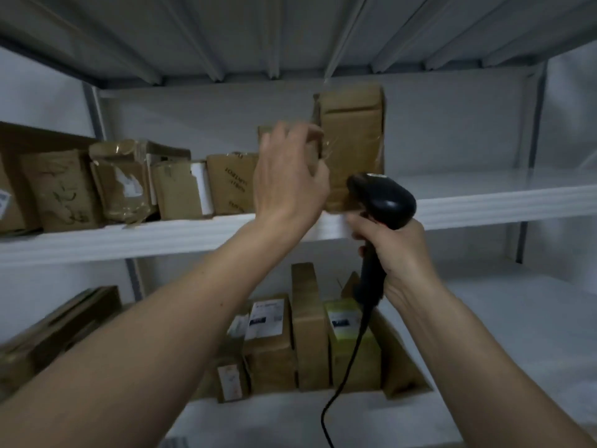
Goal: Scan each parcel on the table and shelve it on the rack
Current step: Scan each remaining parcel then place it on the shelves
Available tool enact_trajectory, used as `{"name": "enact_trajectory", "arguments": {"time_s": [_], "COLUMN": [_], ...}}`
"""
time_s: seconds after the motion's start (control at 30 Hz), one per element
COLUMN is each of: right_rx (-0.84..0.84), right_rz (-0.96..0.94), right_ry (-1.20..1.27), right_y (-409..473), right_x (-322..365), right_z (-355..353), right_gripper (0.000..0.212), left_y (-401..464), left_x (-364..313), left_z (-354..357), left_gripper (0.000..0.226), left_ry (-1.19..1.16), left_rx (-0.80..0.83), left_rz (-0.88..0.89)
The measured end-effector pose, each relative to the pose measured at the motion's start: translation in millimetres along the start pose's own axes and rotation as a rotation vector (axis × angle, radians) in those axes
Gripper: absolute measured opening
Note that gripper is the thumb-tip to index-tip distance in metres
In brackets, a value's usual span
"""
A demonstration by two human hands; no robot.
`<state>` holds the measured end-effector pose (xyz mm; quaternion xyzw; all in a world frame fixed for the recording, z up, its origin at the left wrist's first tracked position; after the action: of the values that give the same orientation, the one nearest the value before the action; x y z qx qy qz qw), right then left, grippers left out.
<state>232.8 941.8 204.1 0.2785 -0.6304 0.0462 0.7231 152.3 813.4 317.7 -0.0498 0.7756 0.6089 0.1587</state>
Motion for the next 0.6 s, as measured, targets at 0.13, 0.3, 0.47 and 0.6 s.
{"name": "enact_trajectory", "arguments": {"time_s": [0.13,0.3,0.47,0.6], "right_rx": [0.202,0.418,0.581,0.693], "right_rz": [0.060,0.179,0.231,0.290], "right_ry": [-0.030,-0.051,-0.058,-0.062], "right_y": [-37.5,-91.5,-156.0,-209.6], "right_x": [-38.2,-82.5,-105.8,-120.7], "right_z": [47.6,121.9,210.4,292.8], "right_gripper": [0.019,0.009,0.013,0.015], "left_y": [-68.2,-143.9,-217.4,-267.5], "left_x": [54.4,130.8,192.2,234.5], "left_z": [-33.4,-94.5,-172.8,-254.2], "left_gripper": [0.029,0.029,0.028,0.020], "left_ry": [-0.161,-0.241,-0.312,-0.283], "left_rx": [-0.051,-0.101,-0.095,-0.039], "left_rz": [-0.282,-0.667,-0.980,-1.138]}}
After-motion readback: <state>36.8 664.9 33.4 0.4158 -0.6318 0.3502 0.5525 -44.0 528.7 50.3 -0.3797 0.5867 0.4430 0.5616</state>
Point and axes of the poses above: each hand's wrist, its own y-axis towards the middle knuckle, its own z-axis out of the palm, x = y × z, the point moved 7 cm from there along y, towards the middle knuckle, and after that the axes turned 15 degrees about -y, right-handed, at the moved point
